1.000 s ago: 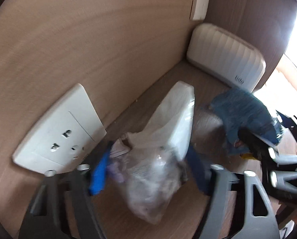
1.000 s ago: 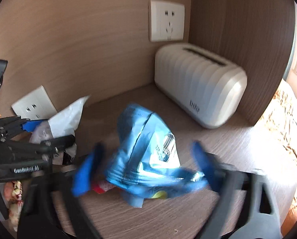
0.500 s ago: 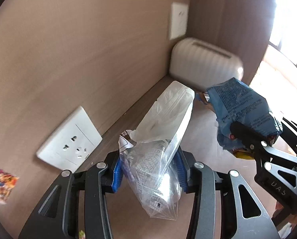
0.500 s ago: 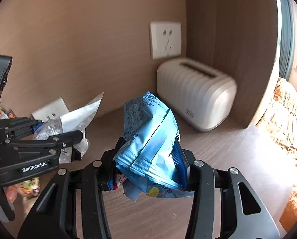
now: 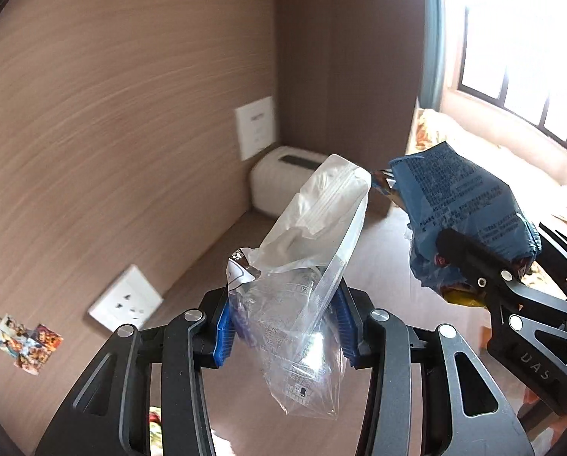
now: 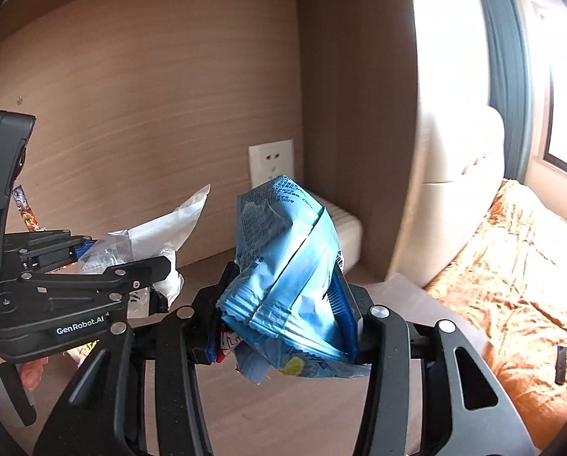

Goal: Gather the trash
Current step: 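Carry the clear bag and blue snack bag over the white trash bin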

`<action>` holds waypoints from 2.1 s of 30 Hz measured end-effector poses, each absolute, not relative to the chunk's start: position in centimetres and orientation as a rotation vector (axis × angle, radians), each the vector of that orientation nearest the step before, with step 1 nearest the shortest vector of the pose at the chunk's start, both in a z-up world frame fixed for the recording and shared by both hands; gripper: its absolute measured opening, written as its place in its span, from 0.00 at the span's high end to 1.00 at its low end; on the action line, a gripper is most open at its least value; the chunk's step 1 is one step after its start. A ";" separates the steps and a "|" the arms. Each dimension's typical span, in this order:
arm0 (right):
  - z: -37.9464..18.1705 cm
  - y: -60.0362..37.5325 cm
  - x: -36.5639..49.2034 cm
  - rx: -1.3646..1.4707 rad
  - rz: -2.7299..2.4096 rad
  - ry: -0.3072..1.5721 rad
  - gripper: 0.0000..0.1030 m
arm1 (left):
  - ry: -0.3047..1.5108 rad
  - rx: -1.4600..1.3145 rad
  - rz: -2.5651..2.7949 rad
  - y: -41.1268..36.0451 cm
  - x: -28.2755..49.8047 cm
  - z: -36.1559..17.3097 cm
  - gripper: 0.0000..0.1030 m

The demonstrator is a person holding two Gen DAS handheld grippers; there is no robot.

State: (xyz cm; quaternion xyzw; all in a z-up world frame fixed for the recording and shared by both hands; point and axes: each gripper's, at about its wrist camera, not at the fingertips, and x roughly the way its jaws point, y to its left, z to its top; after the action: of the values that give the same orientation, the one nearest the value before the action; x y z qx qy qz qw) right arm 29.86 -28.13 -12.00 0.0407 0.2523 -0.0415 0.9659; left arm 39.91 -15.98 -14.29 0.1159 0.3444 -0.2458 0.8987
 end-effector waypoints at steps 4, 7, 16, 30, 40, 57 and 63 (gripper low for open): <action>-11.2 -30.2 26.8 0.078 -0.113 0.503 0.53 | 0.704 0.230 -0.549 -18.7 37.4 -13.8 0.58; -10.8 -32.3 24.1 0.078 -0.146 0.505 0.53 | 0.703 0.233 -0.584 -20.9 35.4 -13.6 0.58; -10.2 -38.7 16.6 0.101 -0.247 0.514 0.53 | 0.714 0.255 -0.700 -29.5 29.5 -14.2 0.58; -14.3 -47.2 6.8 0.163 -0.388 0.604 0.52 | 0.794 0.348 -0.840 -40.5 21.1 -19.4 0.58; -21.4 -50.4 5.3 0.223 -0.413 0.697 0.52 | 0.877 0.431 -0.864 -45.0 18.9 -27.8 0.58; -37.3 -53.4 4.5 0.274 -0.432 0.846 0.52 | 0.957 0.561 -0.902 -49.3 16.9 -46.1 0.58; -44.7 -54.1 4.7 0.296 -0.421 0.927 0.52 | 0.985 0.615 -0.948 -51.2 15.8 -54.7 0.57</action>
State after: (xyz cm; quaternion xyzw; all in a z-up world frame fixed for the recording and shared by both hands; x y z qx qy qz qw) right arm 4.68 -54.11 -44.71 0.1409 0.4422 -0.2007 0.8627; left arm 15.79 -51.22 -54.66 0.2794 0.4478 -0.4310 0.7319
